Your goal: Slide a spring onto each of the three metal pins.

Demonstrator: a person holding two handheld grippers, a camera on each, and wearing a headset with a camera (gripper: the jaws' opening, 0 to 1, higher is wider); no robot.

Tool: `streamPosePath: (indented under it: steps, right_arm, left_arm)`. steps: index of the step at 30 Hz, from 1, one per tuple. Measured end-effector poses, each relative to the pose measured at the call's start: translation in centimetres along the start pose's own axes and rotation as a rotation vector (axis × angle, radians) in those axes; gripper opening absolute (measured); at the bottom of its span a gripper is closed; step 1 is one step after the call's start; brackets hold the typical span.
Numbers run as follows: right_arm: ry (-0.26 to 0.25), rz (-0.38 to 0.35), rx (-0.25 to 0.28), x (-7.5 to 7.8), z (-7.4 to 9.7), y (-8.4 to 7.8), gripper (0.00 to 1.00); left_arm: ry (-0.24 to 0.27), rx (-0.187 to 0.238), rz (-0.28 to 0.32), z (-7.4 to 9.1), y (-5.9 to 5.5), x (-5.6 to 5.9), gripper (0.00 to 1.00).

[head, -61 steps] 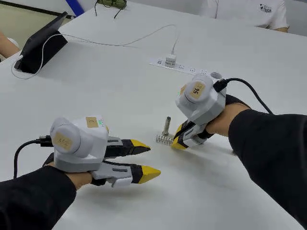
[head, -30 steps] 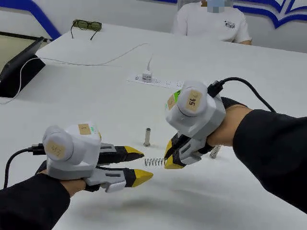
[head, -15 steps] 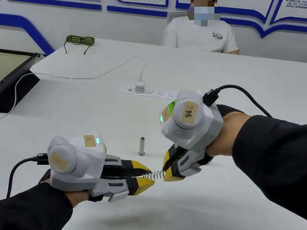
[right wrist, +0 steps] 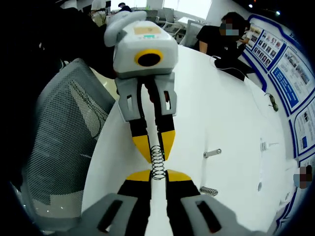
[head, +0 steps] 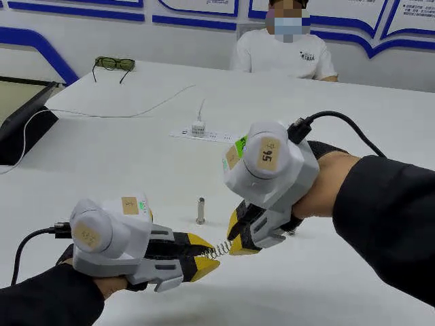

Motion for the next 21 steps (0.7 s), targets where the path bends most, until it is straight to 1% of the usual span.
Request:
streamPosePath:
  steps: [5, 11, 16, 21]
  right_arm:
    - [-0.001, 0.015, 0.019, 0.1, 0.2, 1.0, 0.11]
    - [-0.001, 0.031, 0.043, 0.2, 0.4, 2.3, 0.12]
    - [-0.002, 0.042, 0.052, 0.2, 0.3, 2.8, 0.12]
    - [0.004, 0.042, 0.049, 0.1, 0.2, 2.8, 0.12]
  left_arm:
    - [-0.003, -0.005, 0.001, 0.0, -0.2, 0.2, 0.11]
    - [-0.006, 0.004, 0.006, 0.0, -0.1, 0.3, 0.11]
    - [-0.01, 0.012, 0.007, -0.1, 0.0, 0.3, 0.11]
    - [-0.019, 0.018, 0.01, -0.2, -0.1, 0.4, 0.11]
Point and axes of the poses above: the centre of the closed fingertips' face, and the gripper's own axes: z roughly backward along the fingers, x roughly to its right, y roughly out of its top, the point moved 7 cm from there along z, roughly backward along the fingers, and after that the axes turned 6 degrees about z, right-handed, at the moved point
